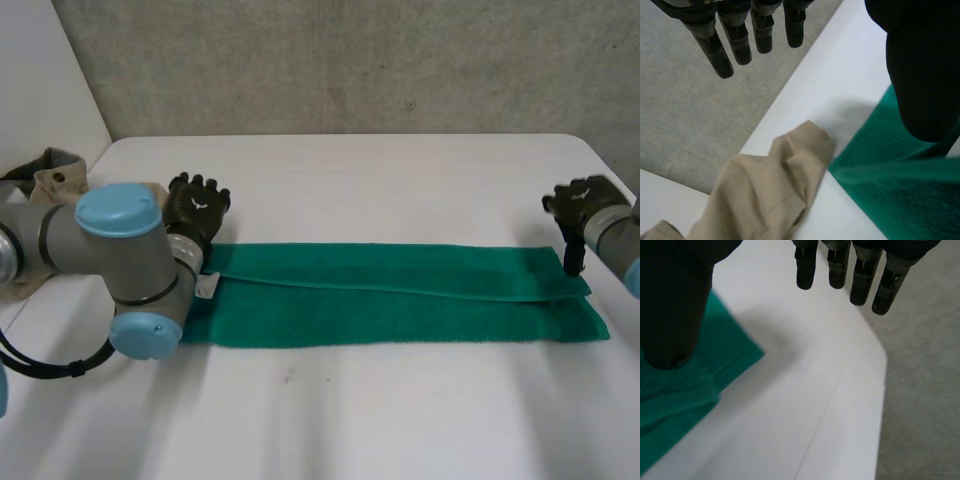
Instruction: Fold the laundry.
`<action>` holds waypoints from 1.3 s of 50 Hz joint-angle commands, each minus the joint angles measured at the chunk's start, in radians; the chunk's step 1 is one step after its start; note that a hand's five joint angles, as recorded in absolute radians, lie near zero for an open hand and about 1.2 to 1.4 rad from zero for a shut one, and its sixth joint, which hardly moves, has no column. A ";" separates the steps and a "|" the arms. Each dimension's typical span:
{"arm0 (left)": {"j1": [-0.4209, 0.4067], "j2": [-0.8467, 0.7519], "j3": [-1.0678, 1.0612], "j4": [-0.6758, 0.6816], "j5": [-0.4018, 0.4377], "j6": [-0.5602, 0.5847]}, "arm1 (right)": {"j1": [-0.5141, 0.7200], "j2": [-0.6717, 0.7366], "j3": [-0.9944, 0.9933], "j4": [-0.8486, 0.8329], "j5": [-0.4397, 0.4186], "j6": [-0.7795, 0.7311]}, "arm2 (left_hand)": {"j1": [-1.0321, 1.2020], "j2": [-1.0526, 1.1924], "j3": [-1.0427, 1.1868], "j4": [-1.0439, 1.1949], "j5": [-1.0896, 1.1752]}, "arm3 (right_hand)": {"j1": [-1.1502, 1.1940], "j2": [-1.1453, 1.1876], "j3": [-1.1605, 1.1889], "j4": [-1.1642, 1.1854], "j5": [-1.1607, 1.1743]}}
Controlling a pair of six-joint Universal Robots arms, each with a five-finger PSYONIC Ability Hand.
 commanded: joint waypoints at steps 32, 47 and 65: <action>0.066 -0.039 -0.055 0.001 0.100 -0.004 | -0.066 -0.107 0.372 -0.215 -0.253 -0.074 | 0.001 -0.011 -0.016 -0.010 -0.033 | -0.028 -0.046 -0.041 -0.059 -0.069; 0.077 -0.170 0.234 0.151 0.125 -0.004 | -0.063 0.041 0.072 -0.478 -0.092 0.090 | 0.051 0.039 0.034 0.040 0.017 | -0.028 -0.046 -0.041 -0.059 -0.069; 0.073 0.008 -0.080 0.139 0.131 -0.003 | -0.053 -0.110 0.151 -0.229 -0.122 0.124 | 0.012 0.001 -0.004 0.002 -0.021 | -0.028 -0.046 -0.041 -0.059 -0.069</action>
